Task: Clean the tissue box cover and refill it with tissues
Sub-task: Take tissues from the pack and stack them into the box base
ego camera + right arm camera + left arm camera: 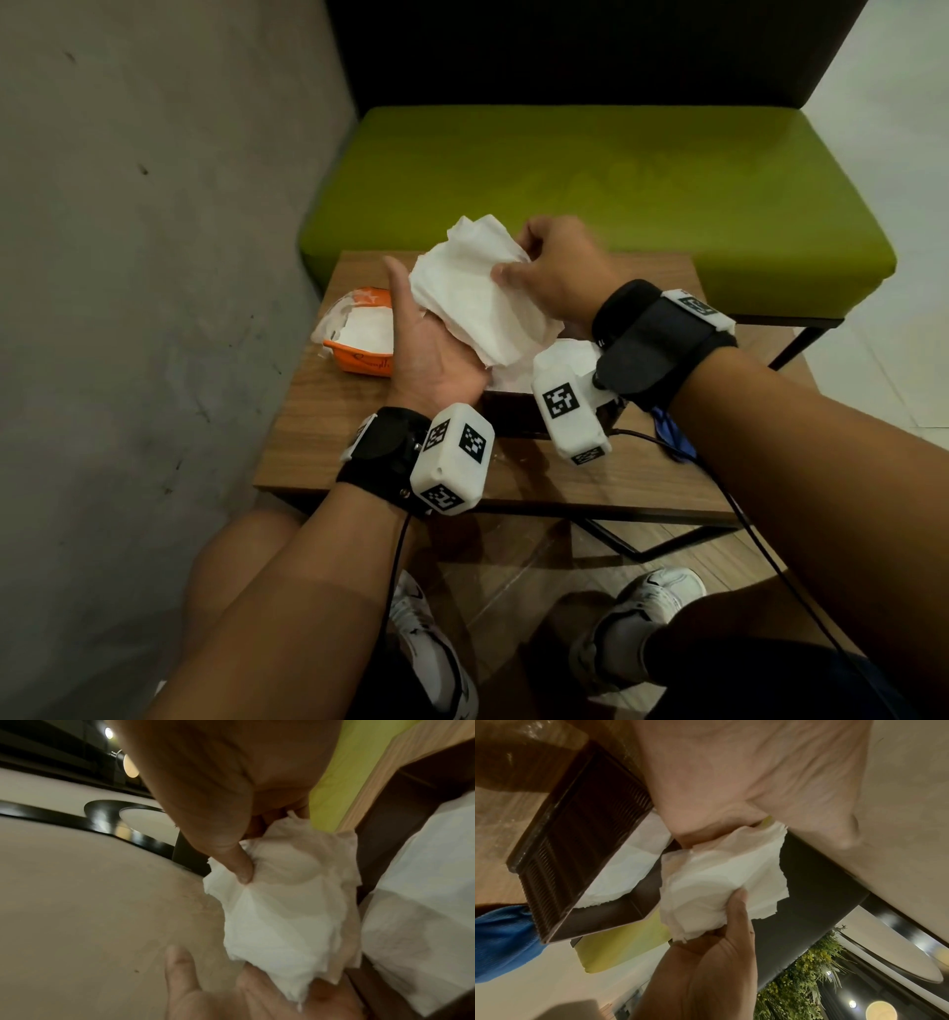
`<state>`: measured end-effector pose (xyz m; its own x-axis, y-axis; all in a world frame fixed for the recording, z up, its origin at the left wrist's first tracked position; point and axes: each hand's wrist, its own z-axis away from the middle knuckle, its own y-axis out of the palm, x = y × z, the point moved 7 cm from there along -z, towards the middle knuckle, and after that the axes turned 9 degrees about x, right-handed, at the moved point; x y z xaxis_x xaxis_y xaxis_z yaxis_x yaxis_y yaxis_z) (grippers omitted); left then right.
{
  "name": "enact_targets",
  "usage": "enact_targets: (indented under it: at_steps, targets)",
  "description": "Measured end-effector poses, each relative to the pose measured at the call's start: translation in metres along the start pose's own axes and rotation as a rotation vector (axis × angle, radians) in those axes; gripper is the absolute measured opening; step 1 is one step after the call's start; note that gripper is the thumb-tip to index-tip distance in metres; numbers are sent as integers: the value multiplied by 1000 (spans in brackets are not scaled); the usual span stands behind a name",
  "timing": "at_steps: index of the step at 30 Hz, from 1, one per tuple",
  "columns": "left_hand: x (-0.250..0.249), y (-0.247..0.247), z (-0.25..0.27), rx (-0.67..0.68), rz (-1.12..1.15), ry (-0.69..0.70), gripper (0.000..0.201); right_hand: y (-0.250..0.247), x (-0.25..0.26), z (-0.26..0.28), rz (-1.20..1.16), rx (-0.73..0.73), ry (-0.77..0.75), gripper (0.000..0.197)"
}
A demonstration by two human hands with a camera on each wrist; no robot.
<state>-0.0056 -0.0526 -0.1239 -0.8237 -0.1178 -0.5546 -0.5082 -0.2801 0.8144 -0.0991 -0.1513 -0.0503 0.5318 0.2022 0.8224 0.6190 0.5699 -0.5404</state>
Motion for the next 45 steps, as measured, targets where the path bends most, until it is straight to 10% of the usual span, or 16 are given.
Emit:
enact_targets:
  at_steps: [7,13,19,27,45]
  targets:
    - [9,-11,-8,-39,-78,-117,35,0,-5,-1,8,-45,5,29]
    - [6,-17,-12,-109,-29,-54,41,-1,-17,-2,-95,-69,22,43]
    - [1,-8,-12,-72,32,12,27,29,-41,5,-411,298,154,44]
    - [-40,-33,-16,-189,-172,71,58,-5,-44,12,-798,178,144,39]
    - [-37,-4,-13,-87,-378,-104,37,-3,-43,18,-818,173,100,35]
